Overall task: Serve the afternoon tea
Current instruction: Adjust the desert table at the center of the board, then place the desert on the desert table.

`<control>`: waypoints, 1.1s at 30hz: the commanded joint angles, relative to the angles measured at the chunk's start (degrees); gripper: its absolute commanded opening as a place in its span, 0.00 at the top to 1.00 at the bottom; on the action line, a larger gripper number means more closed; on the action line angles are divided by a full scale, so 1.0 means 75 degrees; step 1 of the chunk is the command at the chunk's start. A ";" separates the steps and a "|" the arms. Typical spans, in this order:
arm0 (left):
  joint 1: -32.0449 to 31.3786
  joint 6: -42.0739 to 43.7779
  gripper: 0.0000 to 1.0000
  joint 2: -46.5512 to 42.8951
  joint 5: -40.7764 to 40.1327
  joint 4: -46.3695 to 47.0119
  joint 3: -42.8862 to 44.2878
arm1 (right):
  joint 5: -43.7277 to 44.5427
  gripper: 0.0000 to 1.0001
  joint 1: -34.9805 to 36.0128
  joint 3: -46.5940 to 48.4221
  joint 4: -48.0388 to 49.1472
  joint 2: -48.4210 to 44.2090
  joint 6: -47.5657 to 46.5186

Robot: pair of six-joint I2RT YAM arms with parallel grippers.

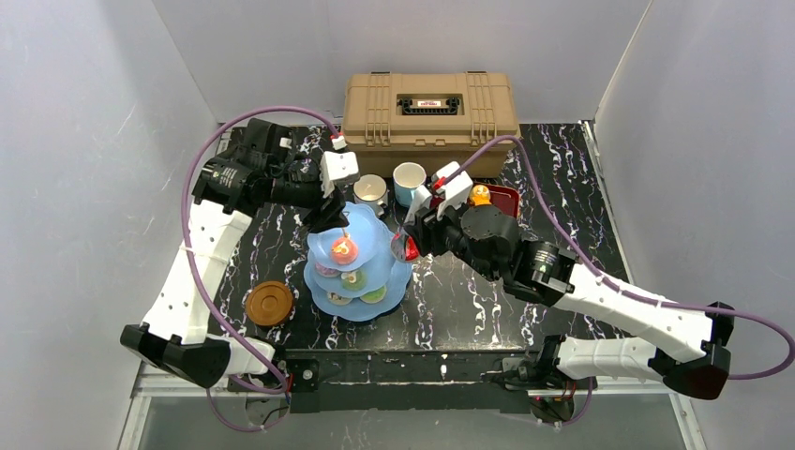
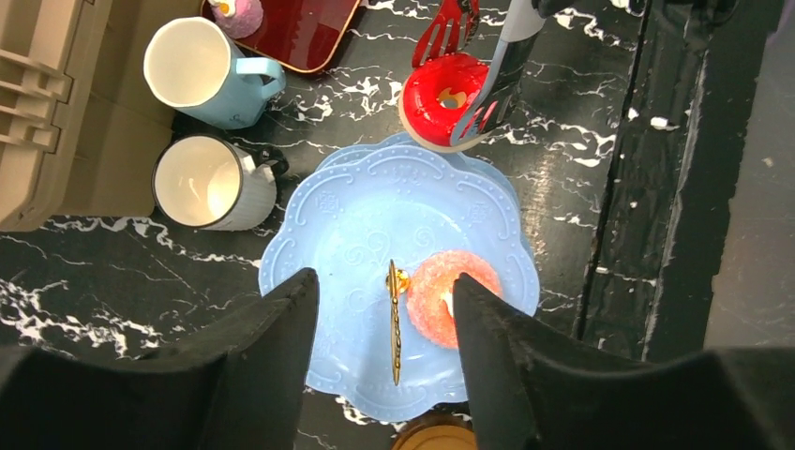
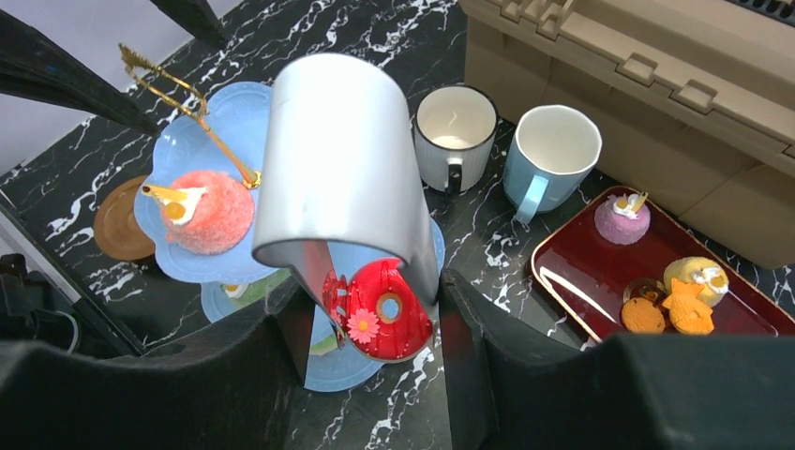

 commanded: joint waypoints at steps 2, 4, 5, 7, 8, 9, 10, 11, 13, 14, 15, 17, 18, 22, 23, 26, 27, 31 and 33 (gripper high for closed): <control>-0.0034 -0.0298 0.38 -0.0407 0.0012 0.0374 -0.0309 | -0.0020 0.99 -0.0007 -0.0239 0.1018 -0.0280 0.0047; -0.0028 -0.0507 0.29 -0.0487 -0.0066 0.0534 -0.0340 | -0.0059 0.99 -0.0007 -0.0428 0.1255 -0.0319 0.0033; -0.0028 -0.0639 0.26 -0.0521 -0.0092 0.0592 -0.0320 | -0.0108 0.99 -0.0007 -0.0534 0.1377 -0.0340 0.0028; -0.0028 -0.0954 0.22 -0.0573 -0.0177 0.0724 -0.0281 | -0.0229 0.99 -0.0007 -0.0719 0.1670 -0.0323 0.0028; -0.0033 -0.1110 0.18 -0.0606 -0.0220 0.0771 -0.0263 | -0.0279 0.99 -0.0007 -0.0764 0.1771 -0.0305 0.0032; -0.0028 -0.1233 0.15 -0.0625 -0.0255 0.0820 -0.0249 | -0.0316 0.99 -0.0007 -0.0790 0.1838 -0.0290 0.0026; -0.0028 -0.1350 0.14 -0.0663 -0.0299 0.0848 -0.0240 | -0.0345 0.99 -0.0007 -0.0801 0.1853 -0.0285 0.0021; -0.0029 -0.1451 0.13 -0.0704 -0.0352 0.0886 -0.0228 | -0.0369 0.99 -0.0007 -0.0812 0.1854 -0.0286 0.0015; -0.0028 -0.1624 0.13 -0.0735 -0.0481 0.0921 -0.0169 | -0.0413 0.99 -0.0007 -0.0799 0.2070 -0.0286 -0.0028; -0.0034 -0.1703 0.13 -0.0754 -0.0533 0.0926 -0.0136 | -0.0429 0.99 -0.0007 -0.0774 0.2081 -0.0288 -0.0047; -0.0028 -0.1768 0.13 -0.0758 -0.0584 0.0928 -0.0132 | -0.0447 0.99 -0.0007 -0.0750 0.2086 -0.0295 -0.0066; -0.0028 -0.1855 0.14 -0.0780 -0.0636 0.0920 -0.0173 | -0.0523 0.99 -0.0007 -0.0732 0.2132 -0.0304 -0.0104; -0.0028 -0.1880 0.14 -0.0799 -0.0658 0.0927 -0.0216 | -0.0567 0.99 -0.0007 -0.0758 0.2176 -0.0309 -0.0114; -0.0035 -0.1937 0.15 -0.0858 -0.0762 0.0952 -0.0366 | -0.0714 0.99 -0.0007 -0.0861 0.2401 -0.0187 -0.0137; -0.0028 -0.1943 0.15 -0.0872 -0.0802 0.0959 -0.0380 | -0.0741 0.99 -0.0007 -0.0886 0.2427 -0.0141 -0.0143; -0.0029 -0.1937 0.16 -0.0894 -0.0840 0.0975 -0.0382 | -0.0793 0.99 -0.0007 -0.1086 0.2741 -0.0099 -0.0172; -0.0031 -0.1937 0.16 -0.0897 -0.0852 0.0974 -0.0375 | -0.0802 0.99 -0.0007 -0.1179 0.2885 -0.0099 -0.0201; -0.0035 -0.1926 0.17 -0.0909 -0.0874 0.0978 -0.0367 | -0.0799 0.99 -0.0007 -0.1547 0.3374 -0.0119 -0.0330; -0.0035 -0.1908 0.17 -0.0929 -0.0877 0.0975 -0.0368 | -0.0805 0.99 -0.0007 -0.1739 0.3553 -0.0158 -0.0338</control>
